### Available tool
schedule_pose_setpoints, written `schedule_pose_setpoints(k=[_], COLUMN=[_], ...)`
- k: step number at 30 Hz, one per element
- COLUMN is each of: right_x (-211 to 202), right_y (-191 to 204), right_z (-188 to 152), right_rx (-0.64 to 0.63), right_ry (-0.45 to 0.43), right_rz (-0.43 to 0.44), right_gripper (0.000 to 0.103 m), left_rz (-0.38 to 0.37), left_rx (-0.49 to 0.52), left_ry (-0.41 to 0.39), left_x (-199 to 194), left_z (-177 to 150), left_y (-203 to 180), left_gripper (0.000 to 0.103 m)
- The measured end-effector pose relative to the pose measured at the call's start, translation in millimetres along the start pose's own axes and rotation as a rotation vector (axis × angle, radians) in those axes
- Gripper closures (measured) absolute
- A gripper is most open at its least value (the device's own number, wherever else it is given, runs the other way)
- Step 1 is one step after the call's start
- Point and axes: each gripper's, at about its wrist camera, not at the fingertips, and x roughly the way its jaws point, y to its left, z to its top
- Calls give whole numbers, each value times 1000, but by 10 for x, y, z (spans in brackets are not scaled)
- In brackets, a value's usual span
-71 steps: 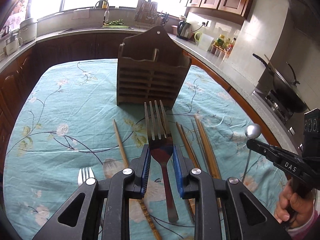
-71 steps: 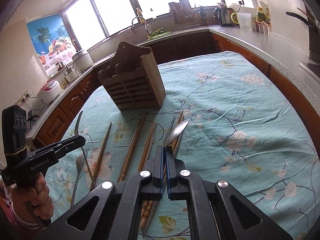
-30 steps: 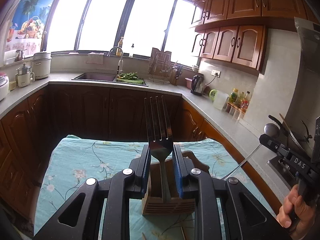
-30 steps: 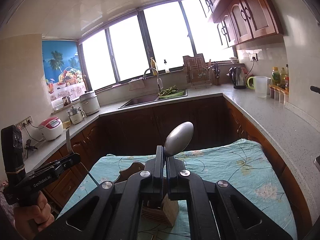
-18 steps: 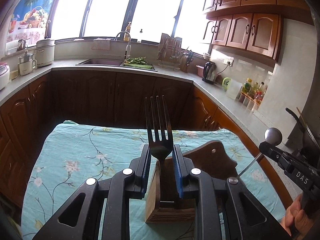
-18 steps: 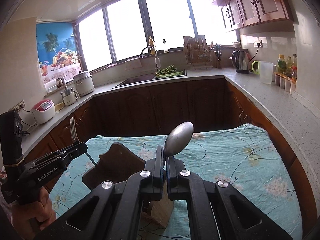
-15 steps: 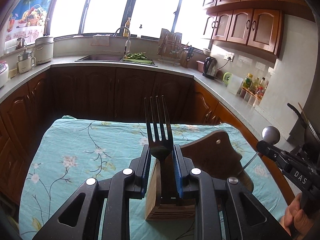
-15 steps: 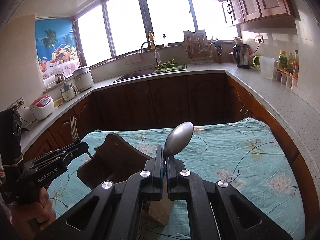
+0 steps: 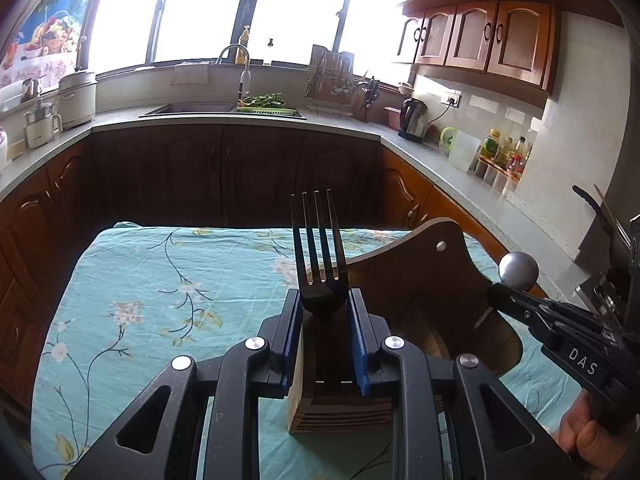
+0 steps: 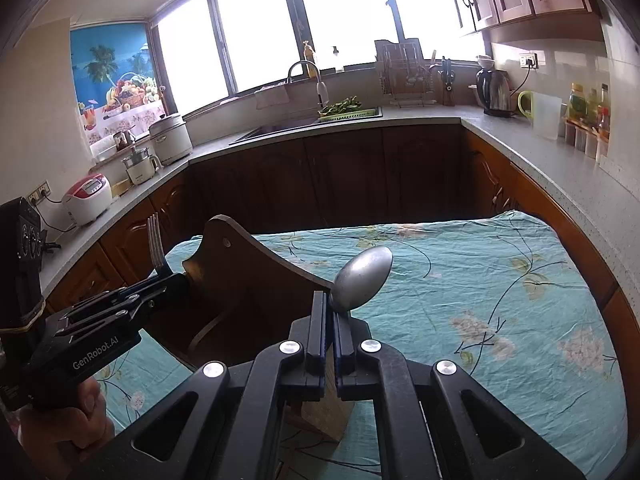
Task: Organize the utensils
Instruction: 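Lower the fork into the wooden caddy and open the left tool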
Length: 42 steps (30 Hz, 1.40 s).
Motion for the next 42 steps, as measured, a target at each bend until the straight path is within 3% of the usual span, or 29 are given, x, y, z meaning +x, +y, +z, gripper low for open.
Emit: schedule_pose_setpoints(k=[21, 22, 24, 25, 29, 33, 35, 37, 42], right_x=[-54, -76, -125, -147, -250, -425, -518, -606, -860], right_y=[-58, -70, -95, -111, -202, -283, -293, -310, -311], right_z=[6, 8, 5, 4, -36, -130, -195, -267, -472], right_rx=[41, 46, 56, 60, 91, 126, 129, 143, 167], right_ry=[-10, -16, -28, -31, -35, -55, -64, -69, -85], right_rz=[26, 23, 18, 15, 5, 18, 22, 30, 56], right_gripper=[93, 90, 83, 78, 77, 54, 49, 33, 21], left_rz=[45, 46, 57, 61, 69, 73, 73, 70, 65], left_rx=[-5, -12, -27, -34, -55, -75, -83, -89, -102], left_ry=[11, 13, 15, 12, 7, -6, -7, -11, 5], left_x=[-147, -164, -214, -251, -451, -723, -861, -1004, -1335], left_z=[-172, -179, -202, -216, -300, -445, -519, -618, -915], left_y=[78, 91, 122, 137, 178, 205, 205, 194, 204], left_gripper=[78, 76, 61, 58, 50, 39, 33, 29, 24])
